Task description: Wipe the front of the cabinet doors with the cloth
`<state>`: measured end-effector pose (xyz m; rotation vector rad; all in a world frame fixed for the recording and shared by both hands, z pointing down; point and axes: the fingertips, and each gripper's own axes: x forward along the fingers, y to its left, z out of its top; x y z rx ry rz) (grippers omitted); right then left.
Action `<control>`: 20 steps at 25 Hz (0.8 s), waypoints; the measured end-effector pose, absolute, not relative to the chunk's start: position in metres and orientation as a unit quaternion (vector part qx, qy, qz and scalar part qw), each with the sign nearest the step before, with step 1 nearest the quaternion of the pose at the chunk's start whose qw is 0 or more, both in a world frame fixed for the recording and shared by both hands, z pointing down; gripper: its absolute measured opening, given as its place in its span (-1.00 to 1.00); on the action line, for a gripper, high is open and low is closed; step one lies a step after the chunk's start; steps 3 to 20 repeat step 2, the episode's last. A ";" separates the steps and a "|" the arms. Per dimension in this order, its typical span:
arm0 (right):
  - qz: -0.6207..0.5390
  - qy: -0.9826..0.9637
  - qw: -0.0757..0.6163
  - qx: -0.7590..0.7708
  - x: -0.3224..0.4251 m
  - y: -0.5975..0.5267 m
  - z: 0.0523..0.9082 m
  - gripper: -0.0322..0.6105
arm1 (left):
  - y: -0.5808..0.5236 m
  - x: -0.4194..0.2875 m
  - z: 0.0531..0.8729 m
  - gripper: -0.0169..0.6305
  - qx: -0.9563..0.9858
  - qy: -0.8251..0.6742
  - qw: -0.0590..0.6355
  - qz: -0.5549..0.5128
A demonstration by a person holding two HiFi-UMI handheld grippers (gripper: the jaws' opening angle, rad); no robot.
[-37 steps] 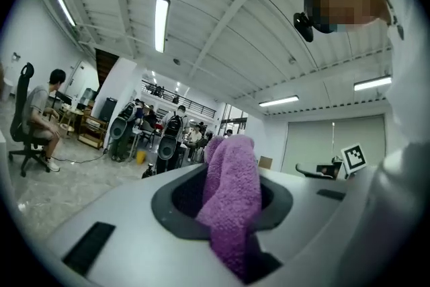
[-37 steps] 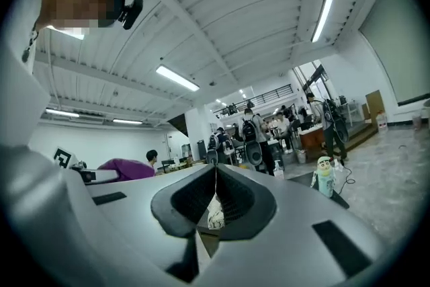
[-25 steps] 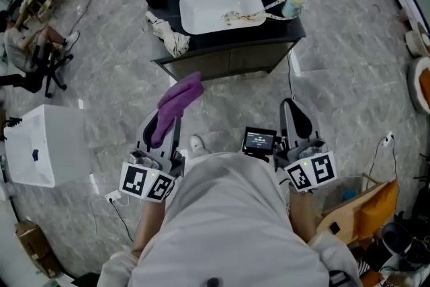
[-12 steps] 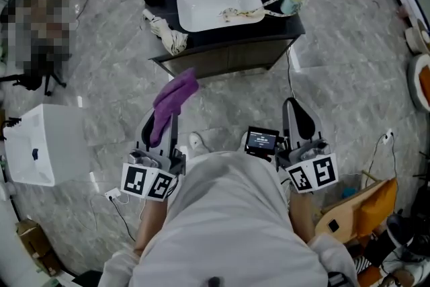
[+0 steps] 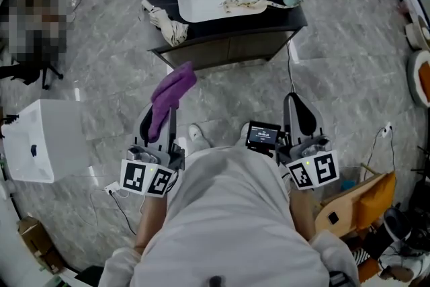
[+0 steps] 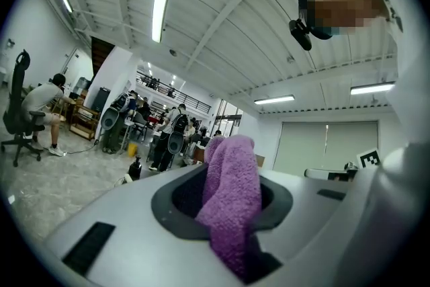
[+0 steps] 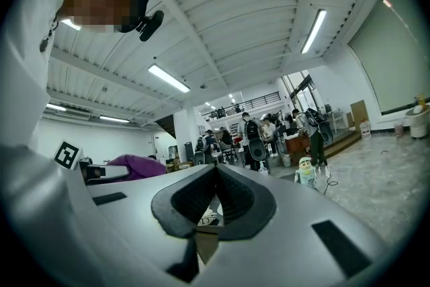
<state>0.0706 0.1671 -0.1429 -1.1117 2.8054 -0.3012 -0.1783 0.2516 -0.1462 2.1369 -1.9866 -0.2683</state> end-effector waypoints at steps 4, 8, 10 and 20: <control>-0.102 0.923 0.053 -0.368 0.070 0.168 -0.139 -0.82 | 0.252 -0.179 -0.142 -0.66 0.725 -0.674 0.108 -0.091; -0.102 0.923 0.053 -0.368 0.070 0.168 -0.139 -0.82 | 0.252 -0.179 -0.142 -0.66 0.725 -0.674 0.108 -0.091; -0.102 0.923 0.053 -0.368 0.070 0.168 -0.139 -0.82 | 0.252 -0.179 -0.142 -0.66 0.725 -0.674 0.108 -0.091; -0.102 0.923 0.053 -0.368 0.070 0.168 -0.139 -0.82 | 0.252 -0.179 -0.142 -0.66 0.725 -0.674 0.108 -0.091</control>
